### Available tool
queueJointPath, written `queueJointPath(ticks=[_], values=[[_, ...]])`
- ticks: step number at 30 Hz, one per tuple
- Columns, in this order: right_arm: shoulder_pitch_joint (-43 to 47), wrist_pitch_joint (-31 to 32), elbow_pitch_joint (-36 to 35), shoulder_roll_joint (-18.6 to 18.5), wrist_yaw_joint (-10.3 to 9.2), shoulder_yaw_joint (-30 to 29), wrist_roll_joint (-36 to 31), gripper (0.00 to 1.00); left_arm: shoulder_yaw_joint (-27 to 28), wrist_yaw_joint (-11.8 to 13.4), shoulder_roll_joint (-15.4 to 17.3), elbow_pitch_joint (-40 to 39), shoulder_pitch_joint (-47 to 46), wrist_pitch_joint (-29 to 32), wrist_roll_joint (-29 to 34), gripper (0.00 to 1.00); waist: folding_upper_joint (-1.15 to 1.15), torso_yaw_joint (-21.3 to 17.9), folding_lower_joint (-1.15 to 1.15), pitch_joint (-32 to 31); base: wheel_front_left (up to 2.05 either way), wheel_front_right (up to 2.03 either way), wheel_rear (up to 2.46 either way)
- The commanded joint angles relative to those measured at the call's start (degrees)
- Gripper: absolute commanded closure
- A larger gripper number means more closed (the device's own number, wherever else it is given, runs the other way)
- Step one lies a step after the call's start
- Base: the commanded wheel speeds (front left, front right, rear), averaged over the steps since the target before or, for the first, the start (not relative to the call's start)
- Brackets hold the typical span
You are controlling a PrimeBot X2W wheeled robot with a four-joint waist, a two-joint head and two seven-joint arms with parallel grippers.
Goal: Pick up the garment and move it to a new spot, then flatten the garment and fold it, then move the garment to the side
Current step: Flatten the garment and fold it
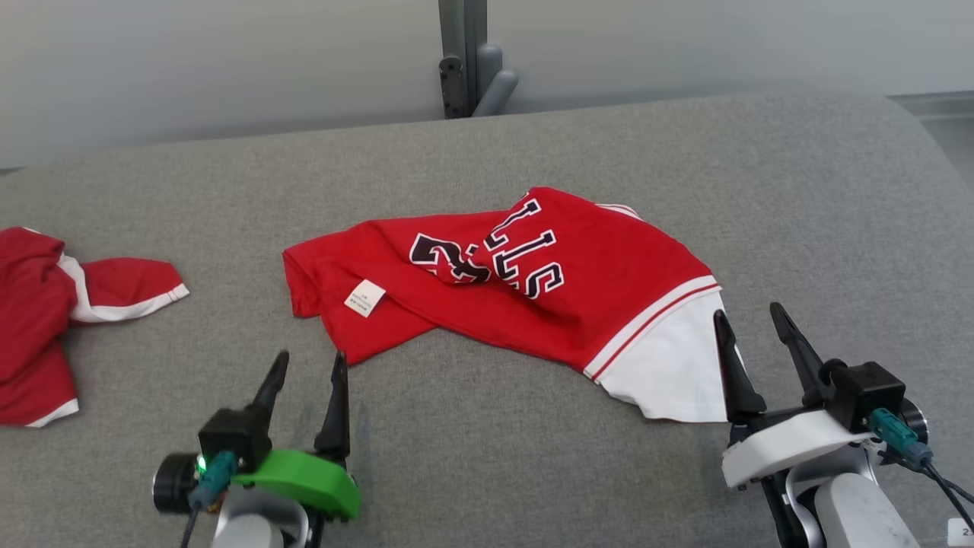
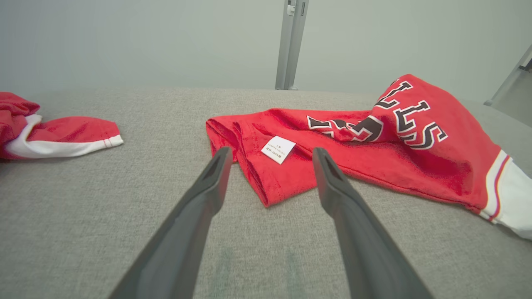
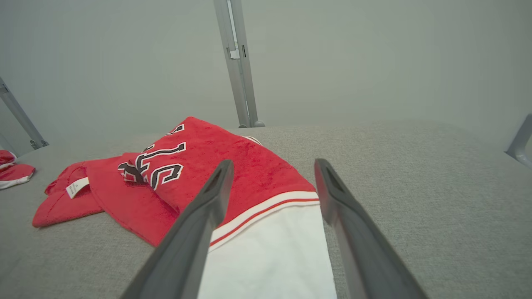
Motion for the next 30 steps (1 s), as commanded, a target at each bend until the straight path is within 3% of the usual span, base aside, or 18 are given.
queueJointPath(ticks=[1, 9, 19, 30], values=[[-1.1, -0.1, -0.6, 0.1, -0.03, 0.7, -0.1, 0.00, 0.9, -0.4, 0.2, 0.7, -3.4, 0.0, 0.9, 0.00, 0.47, -0.4, 0.00, 3.3, 0.00, 0.00, 0.00], [-4.2, -0.2, -1.7, 0.7, -0.02, 3.0, -0.2, 0.00, 2.8, -2.4, 1.3, 8.4, -16.1, 0.0, 4.1, 0.00, 0.47, -1.6, 0.00, 9.8, 0.00, 0.00, 0.00], [-6.9, -0.1, -1.8, 1.1, -0.02, 4.6, -0.1, 0.00, 4.6, -3.5, 3.2, 19.6, -26.8, 0.0, 2.3, 0.00, 0.47, -4.0, 0.00, 15.5, 0.00, 0.00, 0.00], [-7.2, -0.2, -1.2, 1.3, -0.02, 4.0, -0.1, 0.00, 4.9, -3.9, 3.2, 24.5, -29.8, 0.0, 0.1, 0.00, 0.47, -4.3, 0.00, 16.6, 0.00, 0.00, 0.00]])
